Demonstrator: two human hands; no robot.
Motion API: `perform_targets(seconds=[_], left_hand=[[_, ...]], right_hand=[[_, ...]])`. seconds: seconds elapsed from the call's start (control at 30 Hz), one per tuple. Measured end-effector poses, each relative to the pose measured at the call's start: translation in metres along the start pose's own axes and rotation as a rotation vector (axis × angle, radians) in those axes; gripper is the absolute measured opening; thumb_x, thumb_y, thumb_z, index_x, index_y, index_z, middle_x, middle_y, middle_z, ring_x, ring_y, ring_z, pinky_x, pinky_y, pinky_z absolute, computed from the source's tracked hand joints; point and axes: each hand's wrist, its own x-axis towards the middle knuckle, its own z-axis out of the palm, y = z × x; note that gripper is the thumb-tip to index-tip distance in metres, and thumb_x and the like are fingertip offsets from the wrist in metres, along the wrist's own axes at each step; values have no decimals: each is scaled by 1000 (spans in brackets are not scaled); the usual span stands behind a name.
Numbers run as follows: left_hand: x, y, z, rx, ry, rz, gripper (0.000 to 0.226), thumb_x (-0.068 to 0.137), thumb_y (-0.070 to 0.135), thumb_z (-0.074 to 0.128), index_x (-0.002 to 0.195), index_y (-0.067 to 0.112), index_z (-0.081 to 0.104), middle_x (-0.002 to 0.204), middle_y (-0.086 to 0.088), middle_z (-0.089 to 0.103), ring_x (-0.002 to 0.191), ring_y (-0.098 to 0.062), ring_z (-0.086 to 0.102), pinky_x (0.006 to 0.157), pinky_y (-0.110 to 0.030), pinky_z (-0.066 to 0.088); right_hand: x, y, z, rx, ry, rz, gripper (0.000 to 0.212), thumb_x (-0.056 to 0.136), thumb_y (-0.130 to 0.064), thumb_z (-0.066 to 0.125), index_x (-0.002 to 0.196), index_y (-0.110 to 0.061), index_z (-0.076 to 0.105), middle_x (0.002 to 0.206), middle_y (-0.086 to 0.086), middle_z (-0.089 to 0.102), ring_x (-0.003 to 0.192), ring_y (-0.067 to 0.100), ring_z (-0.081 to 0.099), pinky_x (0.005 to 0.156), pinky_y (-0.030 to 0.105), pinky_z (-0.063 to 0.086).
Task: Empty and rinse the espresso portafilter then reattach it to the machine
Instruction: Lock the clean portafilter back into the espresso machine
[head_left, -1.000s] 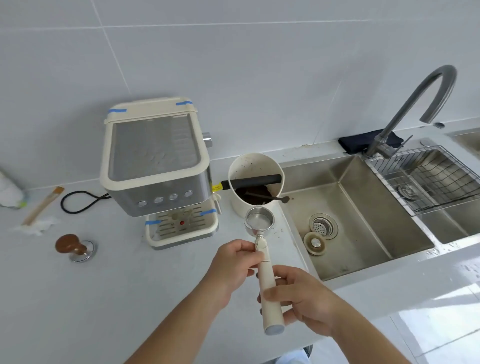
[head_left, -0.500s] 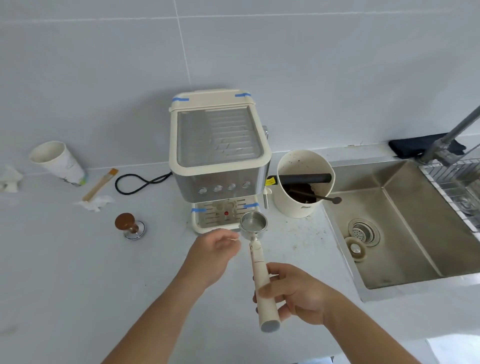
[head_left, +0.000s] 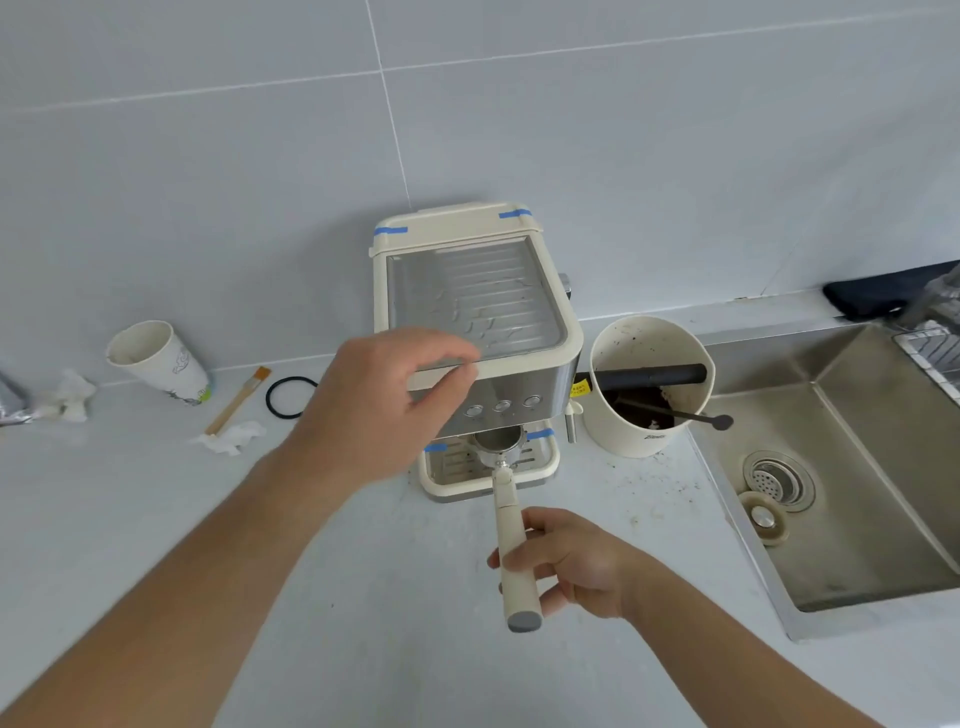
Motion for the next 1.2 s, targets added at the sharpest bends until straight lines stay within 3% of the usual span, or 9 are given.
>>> perform_targets(seconds=[0.13, 0.23, 0.37, 0.6, 0.93, 1.2], left_hand=[[30, -18, 10, 113, -175, 83, 34, 90, 39, 58, 116, 21, 70, 127, 6, 67, 113, -12, 63, 94, -32, 50], [46, -25, 18, 279, -314, 150, 56, 88, 58, 45, 132, 27, 58, 148, 4, 50, 134, -15, 48, 107, -38, 40], [63, -28, 24, 400, -463, 205, 75, 85, 71, 30, 147, 31, 37, 160, 3, 29, 148, -15, 24, 120, -42, 20], [67, -34, 40, 328, -481, 137, 73, 84, 72, 28, 149, 37, 28, 162, 8, 21, 149, -7, 13, 122, -40, 7], [69, -40, 48, 270, -434, 51, 71, 81, 73, 36, 142, 38, 40, 159, 11, 30, 146, -3, 22, 122, -40, 12], [70, -39, 48, 262, -427, 40, 70, 81, 73, 37, 141, 39, 41, 158, 12, 31, 145, -2, 24, 121, -40, 13]], right_hand=[[11, -7, 6, 85, -13, -35, 48, 73, -5, 72, 119, -8, 60, 106, 11, 73, 98, 33, 66, 73, 46, 59], [16, -13, 9, 95, -10, -65, 43, 77, -3, 70, 119, -8, 60, 104, 9, 72, 98, 32, 66, 74, 47, 59], [21, -20, 12, 76, 10, -112, 42, 81, 0, 69, 119, -14, 61, 108, 9, 71, 101, 31, 65, 76, 45, 60], [30, -23, 8, 122, -39, -146, 42, 81, 1, 68, 120, -15, 62, 103, 7, 69, 96, 29, 66, 76, 44, 59], [33, -11, 3, 231, -41, -163, 43, 83, 5, 67, 122, -11, 57, 101, 9, 69, 89, 31, 69, 76, 48, 59], [46, -27, 16, 245, -9, -203, 46, 82, 2, 70, 121, -17, 58, 114, 11, 65, 102, 33, 64, 70, 44, 59]])
